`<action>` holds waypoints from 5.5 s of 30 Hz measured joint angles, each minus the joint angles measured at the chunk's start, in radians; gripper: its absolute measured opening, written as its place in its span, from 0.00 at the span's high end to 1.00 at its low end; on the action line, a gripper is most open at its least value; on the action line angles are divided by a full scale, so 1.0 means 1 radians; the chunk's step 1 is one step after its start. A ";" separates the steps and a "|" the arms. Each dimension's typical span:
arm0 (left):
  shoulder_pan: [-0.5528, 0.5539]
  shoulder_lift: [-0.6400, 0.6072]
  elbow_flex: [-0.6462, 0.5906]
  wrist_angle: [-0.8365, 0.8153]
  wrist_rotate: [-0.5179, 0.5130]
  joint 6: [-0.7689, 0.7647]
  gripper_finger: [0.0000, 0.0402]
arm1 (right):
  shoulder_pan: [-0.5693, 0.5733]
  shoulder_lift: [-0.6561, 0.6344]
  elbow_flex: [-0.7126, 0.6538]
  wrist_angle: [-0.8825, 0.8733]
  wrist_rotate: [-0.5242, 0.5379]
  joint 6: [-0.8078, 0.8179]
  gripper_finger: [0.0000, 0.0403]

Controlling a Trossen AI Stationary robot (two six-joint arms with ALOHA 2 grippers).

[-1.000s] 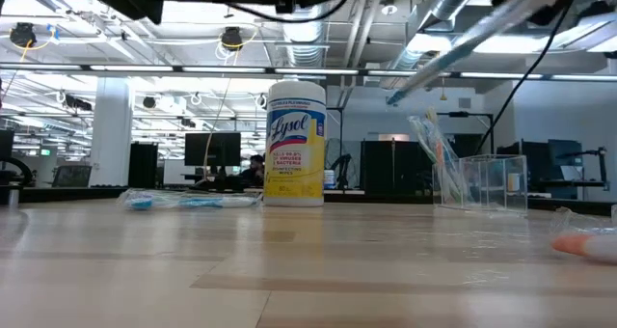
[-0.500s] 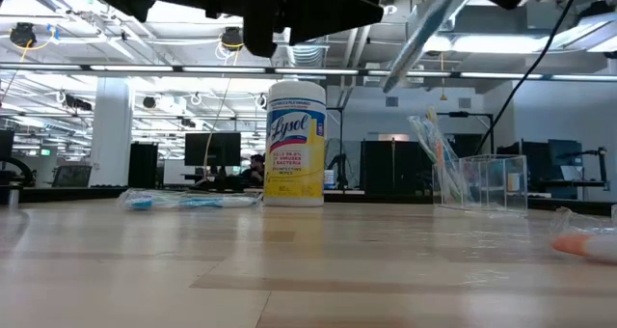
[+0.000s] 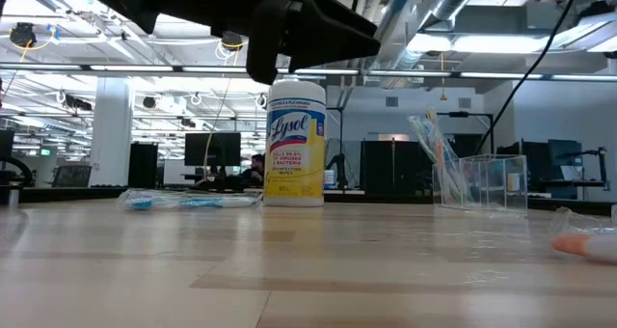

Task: Pick & Place toothbrushing station
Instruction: Put the bottom blue toothbrush into the transparent organizer

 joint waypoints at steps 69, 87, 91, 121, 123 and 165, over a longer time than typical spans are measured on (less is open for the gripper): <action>0.079 -0.027 -0.050 -0.024 0.007 -0.249 0.96 | 0.033 -0.139 0.018 -0.120 0.263 -0.196 0.90; 0.100 -0.051 -0.058 0.044 0.157 -0.480 0.96 | 0.140 -0.110 0.002 -0.137 0.718 -0.263 0.72; 0.102 -0.051 -0.058 0.067 0.188 -0.509 0.96 | 0.139 -0.110 0.003 -0.111 0.756 -0.285 0.67; 0.102 -0.051 -0.058 0.106 0.238 -0.533 0.96 | -0.030 -0.142 -0.291 0.634 0.570 -0.603 0.63; 0.102 -0.051 -0.058 0.106 0.238 -0.533 0.96 | -0.037 -0.142 -0.291 0.647 0.545 -0.607 0.63; 0.126 -0.050 -0.058 0.119 0.222 -0.563 0.96 | -0.149 -0.068 -0.291 0.802 0.388 -0.635 0.73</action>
